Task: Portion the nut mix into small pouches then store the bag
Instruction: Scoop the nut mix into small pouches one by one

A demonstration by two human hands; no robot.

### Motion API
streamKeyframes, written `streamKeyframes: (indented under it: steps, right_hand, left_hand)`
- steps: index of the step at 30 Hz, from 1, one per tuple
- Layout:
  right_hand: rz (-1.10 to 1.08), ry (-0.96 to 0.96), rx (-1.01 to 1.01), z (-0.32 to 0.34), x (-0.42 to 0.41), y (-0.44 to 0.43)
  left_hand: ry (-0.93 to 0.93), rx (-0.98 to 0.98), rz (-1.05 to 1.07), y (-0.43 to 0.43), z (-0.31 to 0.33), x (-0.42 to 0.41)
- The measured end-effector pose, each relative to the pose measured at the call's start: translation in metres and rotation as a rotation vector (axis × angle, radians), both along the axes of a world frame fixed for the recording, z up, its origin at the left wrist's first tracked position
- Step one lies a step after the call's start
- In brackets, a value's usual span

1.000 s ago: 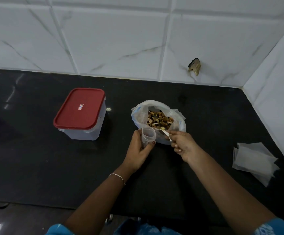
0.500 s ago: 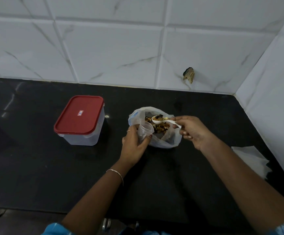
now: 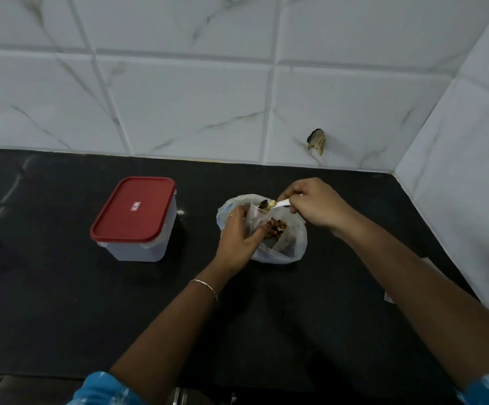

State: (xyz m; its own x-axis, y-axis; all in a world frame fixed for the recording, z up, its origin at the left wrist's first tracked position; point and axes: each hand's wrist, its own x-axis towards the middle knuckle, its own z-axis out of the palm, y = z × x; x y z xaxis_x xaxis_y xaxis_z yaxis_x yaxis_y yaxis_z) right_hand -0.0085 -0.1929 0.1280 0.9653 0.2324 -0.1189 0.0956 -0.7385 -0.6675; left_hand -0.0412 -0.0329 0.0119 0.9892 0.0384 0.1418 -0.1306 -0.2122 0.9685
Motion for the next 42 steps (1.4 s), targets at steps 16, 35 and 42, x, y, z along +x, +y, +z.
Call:
streamKeyframes:
  steps: [16,35,42]
  right_hand:
    - [0.327,-0.758,-0.533,0.012,-0.023,0.011]
    - [-0.226,-0.189,0.360,-0.031,-0.022,-0.023]
    - [-0.509,0.126,0.535,-0.094,-0.044,-0.037]
  left_hand:
    - [-0.060,-0.113,0.038,-0.003,0.012,0.007]
    - [0.067,-0.138,0.049,0.009,0.008,0.003]
    - [0.160,-0.182,0.088,0.016,-0.005,-0.015]
